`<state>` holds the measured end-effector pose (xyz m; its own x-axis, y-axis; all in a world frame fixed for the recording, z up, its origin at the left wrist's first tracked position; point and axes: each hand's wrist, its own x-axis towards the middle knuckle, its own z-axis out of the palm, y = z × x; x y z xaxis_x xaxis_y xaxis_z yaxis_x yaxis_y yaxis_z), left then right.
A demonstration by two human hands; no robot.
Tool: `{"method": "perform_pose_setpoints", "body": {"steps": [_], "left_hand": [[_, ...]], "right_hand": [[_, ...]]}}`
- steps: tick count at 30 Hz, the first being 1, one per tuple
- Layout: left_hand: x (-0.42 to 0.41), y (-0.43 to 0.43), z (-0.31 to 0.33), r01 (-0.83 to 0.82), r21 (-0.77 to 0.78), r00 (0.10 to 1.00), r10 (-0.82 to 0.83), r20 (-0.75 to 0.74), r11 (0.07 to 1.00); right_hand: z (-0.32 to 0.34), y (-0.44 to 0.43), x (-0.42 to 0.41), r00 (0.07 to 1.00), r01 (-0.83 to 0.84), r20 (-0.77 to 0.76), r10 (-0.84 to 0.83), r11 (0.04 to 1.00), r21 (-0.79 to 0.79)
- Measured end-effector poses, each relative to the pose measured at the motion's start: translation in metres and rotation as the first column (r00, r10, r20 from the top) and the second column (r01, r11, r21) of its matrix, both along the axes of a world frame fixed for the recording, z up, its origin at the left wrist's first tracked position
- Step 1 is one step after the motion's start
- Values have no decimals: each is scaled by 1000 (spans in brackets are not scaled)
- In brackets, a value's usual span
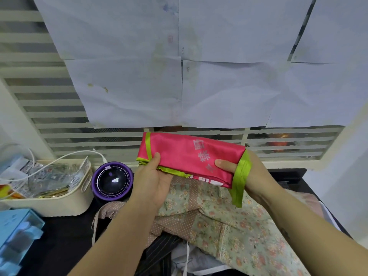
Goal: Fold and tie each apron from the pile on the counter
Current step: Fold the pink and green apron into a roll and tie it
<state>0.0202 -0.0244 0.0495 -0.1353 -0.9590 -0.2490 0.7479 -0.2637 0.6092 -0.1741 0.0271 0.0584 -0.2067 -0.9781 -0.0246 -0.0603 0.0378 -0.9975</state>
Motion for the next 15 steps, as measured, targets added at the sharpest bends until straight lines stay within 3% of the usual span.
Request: {"method": "perform_pose_setpoints", "body": {"steps": [3, 5, 7, 9, 12, 15], "left_hand": [[1, -1, 3, -32, -124, 991, 48, 128, 992], [2, -2, 2, -21, -232, 949, 92, 300, 973], [3, -3, 0, 29, -296, 896, 106, 432, 955], [0, -1, 1, 87, -320, 863, 89, 498, 943], [-2, 1, 7, 93, -339, 876, 85, 475, 936], [5, -1, 13, -3, -282, 960, 82, 268, 959]], "right_hand": [[3, 3, -2, 997, 77, -5, -77, 996, 37], [14, 7, -5, 969, 73, -241, -61, 997, 40], [26, 8, -5, 866, -20, -493, 81, 992, 127], [33, 9, 0, 756, -102, -614, 228, 967, 234], [35, 7, 0, 684, -102, -672, 283, 950, 296], [35, 10, -10, 776, -114, -560, 291, 937, 330]]}}
